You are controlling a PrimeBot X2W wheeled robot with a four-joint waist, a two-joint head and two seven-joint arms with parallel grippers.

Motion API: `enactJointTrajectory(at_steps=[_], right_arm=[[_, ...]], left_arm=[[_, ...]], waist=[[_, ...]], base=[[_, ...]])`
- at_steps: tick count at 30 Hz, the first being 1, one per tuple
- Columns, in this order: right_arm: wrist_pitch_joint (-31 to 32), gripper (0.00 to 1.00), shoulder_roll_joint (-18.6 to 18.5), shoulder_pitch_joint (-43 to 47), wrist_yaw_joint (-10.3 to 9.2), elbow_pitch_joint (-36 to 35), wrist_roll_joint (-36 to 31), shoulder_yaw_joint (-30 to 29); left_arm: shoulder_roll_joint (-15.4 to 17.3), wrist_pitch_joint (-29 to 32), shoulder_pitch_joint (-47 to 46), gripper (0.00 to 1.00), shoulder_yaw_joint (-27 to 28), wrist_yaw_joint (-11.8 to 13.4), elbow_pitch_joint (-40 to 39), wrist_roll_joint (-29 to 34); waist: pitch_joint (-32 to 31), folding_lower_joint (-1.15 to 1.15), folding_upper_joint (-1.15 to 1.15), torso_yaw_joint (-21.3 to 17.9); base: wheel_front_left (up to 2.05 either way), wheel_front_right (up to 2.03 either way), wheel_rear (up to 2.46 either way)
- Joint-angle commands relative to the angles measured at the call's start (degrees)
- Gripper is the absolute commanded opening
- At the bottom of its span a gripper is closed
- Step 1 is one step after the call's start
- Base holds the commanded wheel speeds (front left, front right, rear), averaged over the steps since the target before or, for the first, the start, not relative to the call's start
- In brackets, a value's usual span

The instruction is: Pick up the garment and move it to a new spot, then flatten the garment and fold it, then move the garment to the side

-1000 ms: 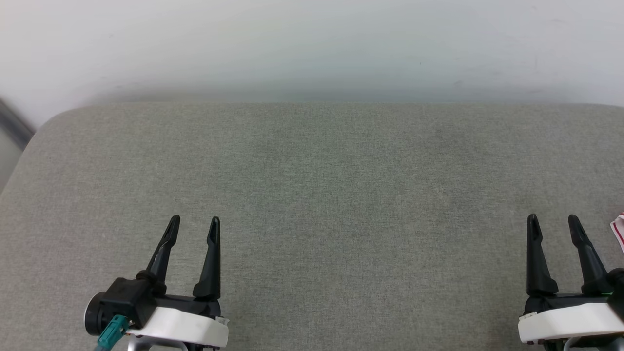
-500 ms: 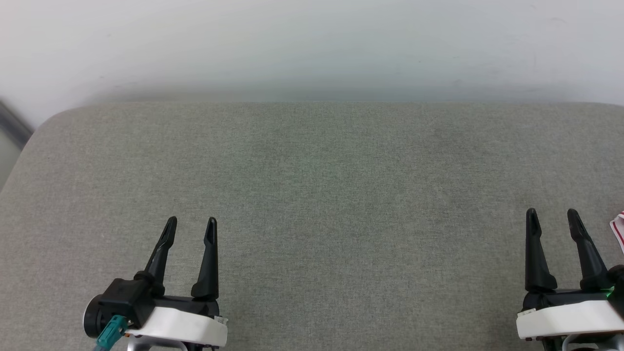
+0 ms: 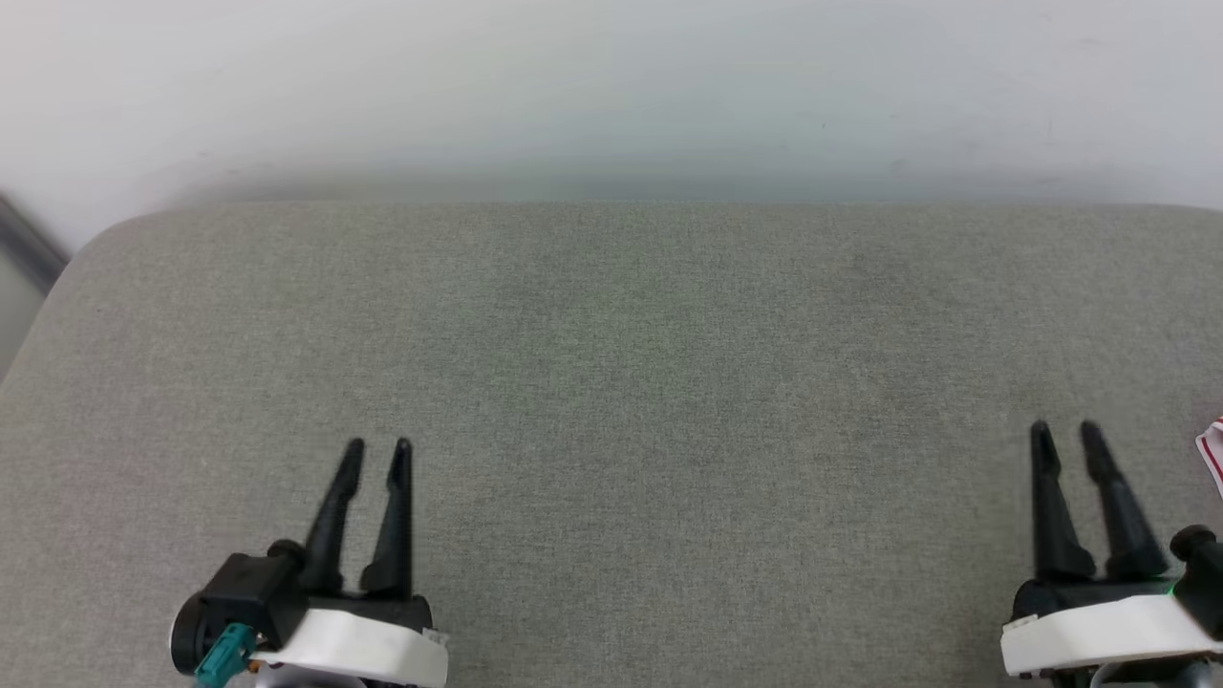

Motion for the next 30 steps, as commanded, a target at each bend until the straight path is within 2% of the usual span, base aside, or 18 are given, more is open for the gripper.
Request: enactJointTrajectory(at_steps=[1,30], right_arm=[[0.0,0.00,0.0,0.1,0.00,0.3,0.2,0.1],[5.5,0.00,-1.0,-2.6,-0.01,5.7,29.4,0.9]], left_arm=[[0.0,0.0,0.2,0.00,-0.1,0.0,0.3,-0.2],[1.2,5.8,-2.0,0.00,1.0,0.0,4.8,-29.0]], waist=[[0.0,0.00,0.00,0.0],[-1.0,0.00,0.00,-0.5]], base=[[0.00,0.00,0.00],[0.00,0.00,0.00]])
